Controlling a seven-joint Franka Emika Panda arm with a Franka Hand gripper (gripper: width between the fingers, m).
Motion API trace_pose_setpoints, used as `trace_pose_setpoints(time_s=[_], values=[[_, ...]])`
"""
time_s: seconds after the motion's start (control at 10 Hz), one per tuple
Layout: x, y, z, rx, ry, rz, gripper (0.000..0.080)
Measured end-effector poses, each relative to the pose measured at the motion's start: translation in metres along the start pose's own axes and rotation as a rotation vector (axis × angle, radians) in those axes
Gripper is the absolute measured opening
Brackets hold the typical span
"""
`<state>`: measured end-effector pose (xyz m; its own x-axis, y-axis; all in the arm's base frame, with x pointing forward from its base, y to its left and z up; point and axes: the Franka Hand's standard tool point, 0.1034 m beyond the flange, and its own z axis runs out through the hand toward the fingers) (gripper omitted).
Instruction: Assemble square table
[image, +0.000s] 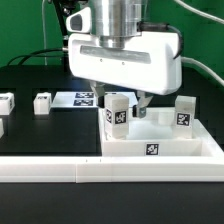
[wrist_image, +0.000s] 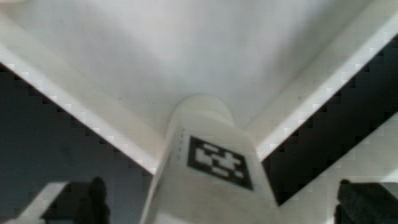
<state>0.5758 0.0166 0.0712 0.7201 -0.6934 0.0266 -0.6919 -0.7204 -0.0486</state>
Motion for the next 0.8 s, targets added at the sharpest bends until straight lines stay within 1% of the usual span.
trace_pose_setpoints(time_s=[0.3,0.8], values=[[0.0019,0.0012,-0.0005,0.001,0.0,-0.298,0.0649],[0.0029,0.0032,-0.0002,-0.003,0.0,-0.694,0.0649]])
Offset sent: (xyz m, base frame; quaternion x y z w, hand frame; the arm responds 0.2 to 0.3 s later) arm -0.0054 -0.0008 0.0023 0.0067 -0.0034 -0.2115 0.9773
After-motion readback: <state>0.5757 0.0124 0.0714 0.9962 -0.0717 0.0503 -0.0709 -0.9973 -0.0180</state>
